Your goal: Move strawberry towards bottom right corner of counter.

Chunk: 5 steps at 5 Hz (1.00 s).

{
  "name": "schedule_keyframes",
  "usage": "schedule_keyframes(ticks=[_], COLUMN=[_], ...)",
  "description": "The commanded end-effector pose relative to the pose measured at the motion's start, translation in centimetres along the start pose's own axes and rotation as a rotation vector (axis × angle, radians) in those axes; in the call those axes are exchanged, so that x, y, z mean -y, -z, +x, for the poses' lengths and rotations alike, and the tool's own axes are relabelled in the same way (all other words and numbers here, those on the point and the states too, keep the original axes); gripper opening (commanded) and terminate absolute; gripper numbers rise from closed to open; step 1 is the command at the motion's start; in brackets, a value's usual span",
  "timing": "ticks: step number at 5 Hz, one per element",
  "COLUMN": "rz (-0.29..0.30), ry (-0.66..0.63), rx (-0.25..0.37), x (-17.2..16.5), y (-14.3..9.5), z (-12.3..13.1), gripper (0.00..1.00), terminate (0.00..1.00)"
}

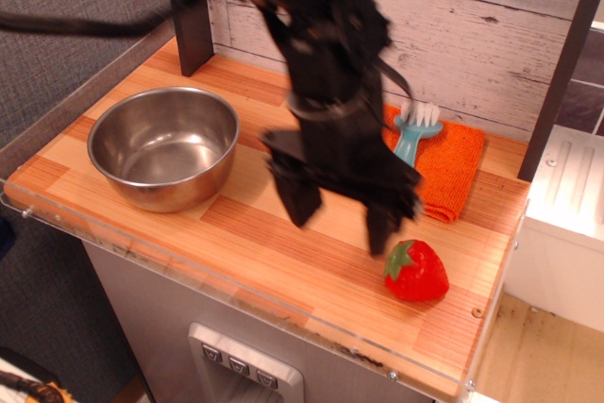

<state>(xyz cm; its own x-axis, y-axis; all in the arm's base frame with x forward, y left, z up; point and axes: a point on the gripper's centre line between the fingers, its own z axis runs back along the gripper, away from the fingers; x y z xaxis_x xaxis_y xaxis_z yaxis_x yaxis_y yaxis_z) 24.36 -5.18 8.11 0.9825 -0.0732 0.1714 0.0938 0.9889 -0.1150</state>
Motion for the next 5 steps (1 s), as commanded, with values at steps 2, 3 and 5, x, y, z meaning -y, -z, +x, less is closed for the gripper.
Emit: schedule_keyframes(ticks=[2, 3, 5], rz=[0.138, 0.052, 0.052], ry=[0.026, 0.059, 0.059], rx=[-0.009, 0.016, 0.016], x=[-5.5, -6.0, -6.0], y=[-0.9, -0.2, -0.2], z=[1.1, 1.1, 1.1], gripper=[1.00, 1.00, 1.00], terminate=[0.00, 0.00, 1.00])
